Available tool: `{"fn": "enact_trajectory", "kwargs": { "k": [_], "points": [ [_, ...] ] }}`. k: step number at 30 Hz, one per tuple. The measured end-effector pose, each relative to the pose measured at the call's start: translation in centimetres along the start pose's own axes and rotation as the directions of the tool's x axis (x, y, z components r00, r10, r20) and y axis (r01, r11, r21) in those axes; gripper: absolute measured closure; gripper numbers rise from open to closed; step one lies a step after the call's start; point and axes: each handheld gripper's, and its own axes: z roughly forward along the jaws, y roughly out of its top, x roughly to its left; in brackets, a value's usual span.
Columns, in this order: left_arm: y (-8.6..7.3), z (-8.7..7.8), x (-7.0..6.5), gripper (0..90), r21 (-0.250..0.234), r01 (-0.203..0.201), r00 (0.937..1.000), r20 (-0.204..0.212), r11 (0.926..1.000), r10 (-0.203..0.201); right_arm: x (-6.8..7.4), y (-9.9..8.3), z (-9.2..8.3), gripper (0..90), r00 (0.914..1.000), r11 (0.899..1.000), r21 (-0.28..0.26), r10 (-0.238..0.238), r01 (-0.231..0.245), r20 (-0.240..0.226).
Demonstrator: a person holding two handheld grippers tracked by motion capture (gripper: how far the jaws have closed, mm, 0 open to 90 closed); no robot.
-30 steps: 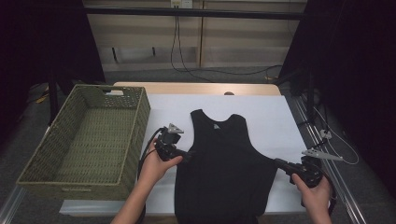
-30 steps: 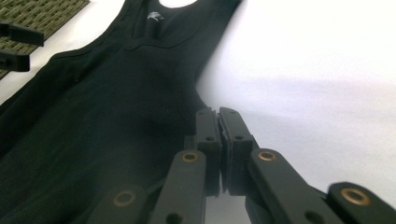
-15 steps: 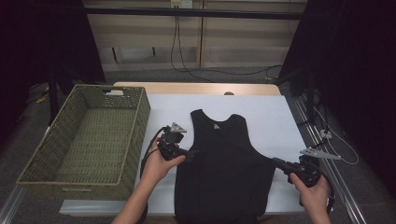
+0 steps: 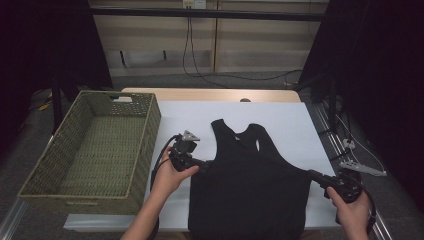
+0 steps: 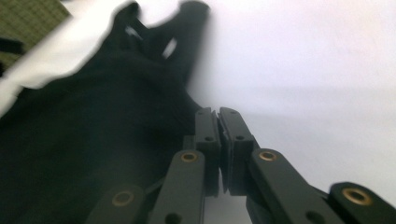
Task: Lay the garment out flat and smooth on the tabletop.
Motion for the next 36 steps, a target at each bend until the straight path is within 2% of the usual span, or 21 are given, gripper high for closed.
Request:
{"fn": "enact_trajectory", "kwargs": {
  "k": [5, 8, 11, 13, 19, 20, 25, 33, 36],
  "points": [
    [-0.2, 0.1, 0.2, 8.4, 0.013, 0.003, 1.0000, 0.004, 0.9999, -0.003, -0.5, 0.2, 0.6, 87.3, 1.0000, 1.000, 0.017, -0.001, 0.000, 0.009],
    [-0.7, 0.1, 0.4, 8.6, 0.026, 0.002, 1.0000, -0.003, 0.9997, -0.002, -0.7, 1.0, 0.5, 87.4, 0.9983, 0.999, 0.001, -0.035, 0.035, 0.048],
    [-0.9, 0.0, 0.5, 8.7, 0.023, 0.011, 0.9999, -0.002, 0.9997, -0.011, -0.9, 1.2, 0.6, 87.4, 0.9974, 0.999, 0.008, -0.039, 0.039, 0.061],
    [-1.0, -0.3, 0.5, 8.8, 0.018, 0.014, 0.9999, -0.006, 0.9997, -0.014, -1.1, 1.4, 0.6, 87.4, 0.9944, 0.999, 0.010, -0.052, 0.052, 0.092],
    [-1.3, -0.5, 0.5, 9.4, 0.023, 0.008, 1.0000, -0.003, 0.9997, -0.008, -1.4, 1.1, 1.2, 86.3, 0.9948, 0.999, 0.026, -0.048, 0.046, 0.090],
    [-1.3, -0.5, 0.4, 9.6, 0.023, 0.009, 0.9999, -0.004, 0.9997, -0.009, -1.4, 0.9, 1.7, 86.0, 0.9951, 0.998, 0.044, -0.046, 0.042, 0.088],
    [-1.5, -0.5, 0.1, 10.1, 0.036, -0.007, 1.0000, 0.005, 0.9993, 0.007, -1.4, 1.1, 2.0, 86.0, 0.9961, 0.999, 0.032, -0.037, 0.034, 0.080],
    [-1.7, -0.1, 0.0, 11.0, 0.047, -0.002, 0.9998, 0.019, 0.9989, 0.001, -1.3, 1.0, 1.2, 85.6, 0.9967, 0.999, 0.015, -0.048, 0.047, 0.066],
    [-1.7, 0.0, 0.1, 14.6, 0.056, -0.007, 0.9994, 0.034, 0.9984, 0.005, -1.5, 0.4, 0.4, 85.8, 0.9957, 0.999, 0.018, -0.048, 0.047, 0.080]
  ]
}}
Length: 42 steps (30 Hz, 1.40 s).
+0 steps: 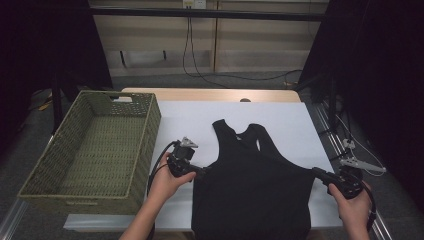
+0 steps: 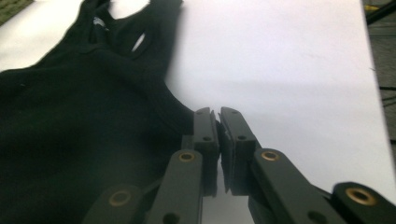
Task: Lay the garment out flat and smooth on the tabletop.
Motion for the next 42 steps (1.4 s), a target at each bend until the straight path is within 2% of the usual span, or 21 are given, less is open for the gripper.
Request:
{"fn": "enact_trajectory", "kwargs": {
  "k": [2, 7, 8, 9, 11, 12, 13, 15, 16, 18, 21, 23, 25, 27, 30, 32, 33, 37, 39, 40, 42],
  "points": [
    [0.0, 0.2, 0.0, 17.6, 0.002, 0.008, 0.9999, -0.007, 1.0000, -0.008, -0.2, -0.3, -0.3, 85.8, 0.9999, 1.000, 0.000, 0.013, -0.013, 0.003],
    [-0.2, 0.7, 0.1, 25.5, 0.012, 0.006, 0.9999, -0.013, 0.9999, -0.006, -0.3, -0.7, -0.6, 85.9, 0.9997, 1.000, -0.006, 0.009, -0.009, 0.022],
    [-0.3, 0.7, 0.1, 30.7, 0.018, 0.004, 0.9998, -0.020, 0.9998, -0.004, -0.1, -0.8, -0.4, 84.1, 0.9997, 1.000, -0.001, 0.002, -0.002, 0.024],
    [-0.4, 0.8, 0.1, 30.7, 0.024, 0.005, 0.9997, -0.024, 0.9997, -0.004, -0.1, -0.8, -0.4, 84.1, 0.9997, 1.000, -0.001, 0.002, -0.002, 0.024],
    [-0.6, 0.8, 0.3, 32.9, 0.029, 0.014, 0.9995, -0.029, 0.9995, -0.013, 0.1, -0.8, 0.0, 76.9, 0.9986, 1.000, 0.009, -0.017, 0.017, 0.050],
    [-0.9, 0.9, 0.5, 40.7, 0.059, 0.018, 0.9994, -0.029, 0.9981, -0.016, 0.2, -0.8, 0.4, 72.0, 0.9985, 1.000, 0.022, -0.017, 0.016, 0.051],
    [-0.9, 0.9, 0.5, 44.7, 0.059, 0.018, 0.9994, -0.029, 0.9981, -0.016, 0.2, -0.8, 0.4, 72.0, 0.9985, 1.000, 0.022, -0.017, 0.016, 0.051],
    [-1.1, 0.7, 0.6, 46.3, 0.054, 0.028, 0.9995, -0.017, 0.9981, -0.028, 0.4, -0.7, 0.5, 67.5, 0.9984, 1.000, 0.016, -0.015, 0.014, 0.055],
    [-1.2, 0.6, 0.5, 54.0, 0.059, 0.031, 0.9995, -0.012, 0.9978, -0.030, 0.6, -0.5, 0.6, 64.3, 0.9984, 1.000, 0.012, -0.012, 0.012, 0.055],
    [-1.3, 0.5, 0.2, 57.3, 0.071, 0.030, 0.9995, -0.002, 0.9970, -0.030, 0.7, -0.4, 0.7, 63.3, 0.9986, 1.000, 0.008, -0.014, 0.013, 0.051],
    [-1.2, 0.5, -0.2, 71.6, 0.106, 0.026, 0.9991, 0.031, 0.9941, -0.029, 1.2, -0.2, 1.1, 58.8, 0.9983, 1.000, 0.009, -0.023, 0.022, 0.053],
    [-1.2, 0.5, -0.5, 79.3, 0.106, 0.019, 0.9997, 0.010, 0.9942, -0.020, 1.5, -0.1, 1.4, 55.9, 0.9982, 1.000, 0.012, -0.027, 0.027, 0.053],
    [-1.0, 0.3, -0.4, 85.9, 0.109, 0.048, 0.9988, 0.006, 0.9929, -0.049, 1.7, -0.1, 1.6, 52.5, 0.9980, 0.999, 0.018, -0.032, 0.031, 0.055],
    [-0.8, -0.2, 0.0, 87.3, 0.082, 0.074, 0.9970, -0.031, 0.9939, -0.071, 1.7, -0.2, 1.7, 51.2, 0.9978, 0.999, 0.020, -0.034, 0.032, 0.057],
    [-0.5, -1.4, 0.7, 87.7, 0.048, 0.107, 0.9929, -0.057, 0.9931, -0.104, 1.6, -0.2, 1.6, 47.5, 0.9980, 1.000, 0.011, -0.024, 0.023, 0.059],
    [-0.5, -1.7, 0.9, 87.7, 0.047, 0.130, 0.9901, -0.060, 0.9904, -0.127, 1.5, -0.2, 1.6, 46.4, 0.9980, 1.000, 0.007, -0.019, 0.018, 0.060],
    [-0.6, -1.8, 1.0, 87.7, 0.051, 0.128, 0.9900, -0.067, 0.9905, -0.124, 1.5, -0.1, 1.6, 45.3, 0.9979, 1.000, 0.004, -0.017, 0.016, 0.062],
    [-0.9, -1.8, 1.2, 87.6, 0.057, 0.135, 0.9895, -0.061, 0.9893, -0.131, 1.5, 0.1, 1.6, 43.0, 0.9985, 1.000, -0.006, -0.013, 0.014, 0.054],
    [-1.0, -1.8, 1.4, 86.8, 0.052, 0.141, 0.9896, -0.035, 0.9886, -0.140, 1.8, 0.3, 1.8, 40.1, 0.9985, 1.000, -0.003, -0.021, 0.022, 0.050],
    [-1.1, -1.7, 1.3, 81.7, 0.050, 0.137, 0.9903, -0.026, 0.9893, -0.136, 2.2, 0.6, 2.2, 37.9, 0.9984, 0.999, 0.000, -0.039, 0.039, 0.041],
    [-1.1, -1.6, 1.3, 78.7, 0.045, 0.137, 0.9906, -0.019, 0.9896, -0.136, 2.4, 0.8, 2.4, 37.2, 0.9984, 0.999, 0.001, -0.046, 0.046, 0.035]
  ]
}}
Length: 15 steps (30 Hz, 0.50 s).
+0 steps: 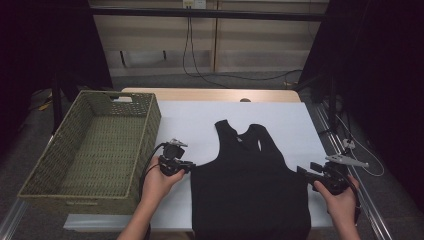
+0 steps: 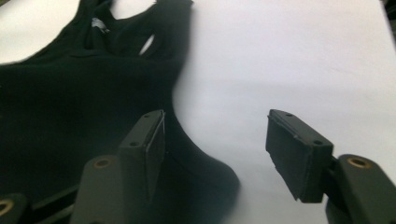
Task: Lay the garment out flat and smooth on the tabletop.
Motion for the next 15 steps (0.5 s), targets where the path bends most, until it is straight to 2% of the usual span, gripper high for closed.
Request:
{"fn": "enact_trajectory", "kwargs": {
  "k": [1, 2, 3, 4, 6, 7, 8, 9, 11, 15],
  "points": [
    [0.1, 0.0, 0.0, 70.6, -0.011, -0.002, 0.9999, 0.012, 0.9999, 0.002, 0.2, 0.2, 0.3, 36.4, 1.0000, 1.000, -0.001, -0.001, 0.001, -0.006],
    [0.1, 0.1, 0.0, 58.4, -0.016, -0.011, 0.9999, 0.009, 0.9998, 0.011, 0.6, 0.7, 1.0, 33.7, 0.9998, 1.000, 0.000, -0.010, 0.010, -0.014],
    [0.2, 0.1, -0.1, 53.9, -0.021, -0.010, 0.9999, 0.010, 0.9997, 0.010, 0.8, 1.0, 1.3, 32.8, 0.9997, 1.000, 0.002, -0.019, 0.019, -0.014],
    [0.3, 0.1, 0.0, 53.9, -0.029, -0.012, 0.9997, 0.023, 0.9995, 0.013, 0.8, 1.0, 1.3, 32.8, 0.9997, 1.000, 0.002, -0.019, 0.019, -0.014],
    [0.5, 0.2, 0.0, 31.3, -0.038, -0.024, 0.9997, -0.001, 0.9990, 0.023, 1.3, 2.0, 2.5, 28.8, 0.9993, 1.000, 0.005, -0.017, 0.017, -0.032],
    [0.6, 0.3, 0.1, 31.3, -0.041, -0.041, 0.9992, -0.001, 0.9983, 0.041, 1.3, 2.0, 2.5, 28.8, 0.9993, 1.000, 0.005, -0.017, 0.017, -0.032],
    [0.6, 0.4, 0.1, 25.2, -0.049, -0.053, 0.9986, 0.003, 0.9974, 0.053, 1.6, 2.7, 3.2, 25.9, 0.9990, 1.000, 0.007, -0.026, 0.026, -0.037],
    [0.7, 0.5, 0.1, 25.2, -0.055, -0.062, 0.9980, 0.004, 0.9965, 0.062, 1.6, 2.7, 3.2, 25.9, 0.9990, 1.000, 0.007, -0.026, 0.026, -0.037],
    [0.8, 0.5, 0.1, 17.8, -0.050, -0.084, 0.9965, -0.003, 0.9952, 0.084, 1.9, 3.4, 4.0, 23.6, 0.9988, 1.000, 0.009, -0.025, 0.025, -0.043],
    [0.9, 0.4, 0.2, 12.7, -0.053, -0.087, 0.9962, -0.006, 0.9948, 0.087, 1.9, 4.9, 5.3, 19.7, 0.9986, 1.000, 0.003, -0.018, 0.018, -0.050]
  ]
}}
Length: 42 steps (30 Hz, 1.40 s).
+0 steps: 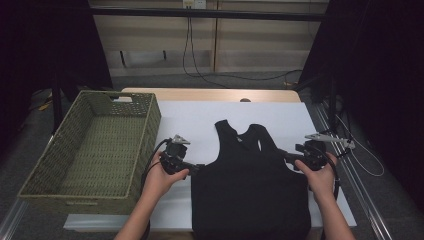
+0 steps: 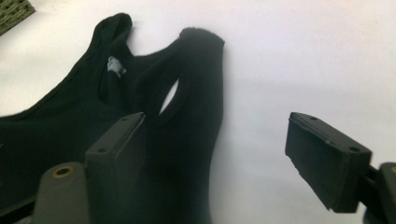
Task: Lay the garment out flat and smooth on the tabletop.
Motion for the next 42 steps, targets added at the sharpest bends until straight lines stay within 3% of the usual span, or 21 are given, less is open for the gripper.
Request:
{"fn": "enact_trajectory", "kwargs": {
  "k": [8, 14, 16, 17, 18, 19, 21, 24, 27, 30, 31, 35, 37, 42],
  "points": [
    [0.0, -0.3, 0.3, 11.6, 0.005, -0.023, 0.9991, -0.035, 0.9997, 0.023, -0.7, 2.3, 2.0, 18.1, 0.9998, 1.000, -0.007, 0.018, -0.018, -0.001],
    [-0.1, -0.4, 0.4, 11.5, 0.002, -0.019, 0.9990, -0.041, 0.9998, 0.019, -1.4, 3.8, 3.6, 23.3, 0.9992, 0.999, -0.006, 0.035, -0.035, 0.018],
    [-0.1, -0.5, 0.3, 11.5, 0.001, -0.025, 0.9988, -0.041, 0.9997, 0.025, -1.5, 4.2, 4.2, 27.4, 0.9991, 0.999, -0.011, 0.041, -0.041, 0.010],
    [-0.2, -0.5, 0.2, 11.5, -0.003, -0.020, 0.9990, -0.041, 0.9998, 0.019, -1.5, 4.6, 4.9, 36.6, 0.9993, 0.999, -0.002, 0.034, -0.034, 0.015],
    [-0.2, -0.5, 0.2, 11.5, 0.001, -0.023, 0.9989, -0.041, 0.9997, 0.023, -1.5, 4.6, 4.9, 36.6, 0.9993, 0.999, -0.002, 0.034, -0.034, 0.015],
    [-0.2, -0.5, 0.2, 11.5, 0.002, -0.025, 0.9989, -0.039, 0.9997, 0.025, -1.4, 4.9, 5.5, 45.2, 0.9997, 1.000, -0.004, 0.018, -0.018, 0.014],
    [-0.3, -0.5, 0.1, 11.5, 0.005, -0.028, 0.9989, -0.038, 0.9996, 0.028, -1.3, 5.0, 5.9, 48.3, 0.9997, 1.000, -0.002, 0.015, -0.015, 0.018],
    [-0.4, -0.6, 0.2, 11.5, 0.004, -0.025, 0.9989, -0.039, 0.9997, 0.025, -0.9, 5.3, 7.0, 61.8, 0.9998, 1.000, 0.016, 0.013, -0.013, -0.016],
    [-0.4, -0.8, 0.2, 11.5, -0.002, -0.022, 0.9989, -0.042, 0.9998, 0.022, -0.2, 5.6, 8.3, 70.0, 0.9993, 0.999, 0.036, -0.007, 0.009, -0.037],
    [-0.4, -0.9, 0.2, 11.5, -0.008, -0.022, 0.9987, -0.046, 0.9997, 0.021, 0.7, 6.0, 9.6, 72.2, 0.9980, 0.996, 0.072, -0.040, 0.043, -0.049],
    [-0.4, -1.0, 0.2, 11.5, -0.009, -0.023, 0.9986, -0.048, 0.9997, 0.023, 1.3, 6.0, 10.5, 72.2, 0.9973, 0.992, 0.109, -0.062, 0.066, -0.039],
    [-0.4, -1.0, 0.3, 11.5, -0.007, -0.023, 0.9985, -0.050, 0.9997, 0.022, 2.0, 5.6, 11.7, 75.3, 0.9941, 0.982, 0.161, -0.094, 0.101, -0.054],
    [-0.4, -1.0, 0.3, 11.5, -0.006, -0.019, 0.9985, -0.052, 0.9998, 0.019, 2.1, 5.3, 12.4, 78.4, 0.9920, 0.976, 0.176, -0.125, 0.125, -0.011],
    [-0.5, -0.9, 0.4, 11.5, 0.003, -0.017, 0.9983, -0.055, 0.9998, 0.018, 1.9, 5.4, 12.6, 86.5, 0.9955, 0.981, 0.171, -0.091, 0.094, -0.028]
  ]
}}
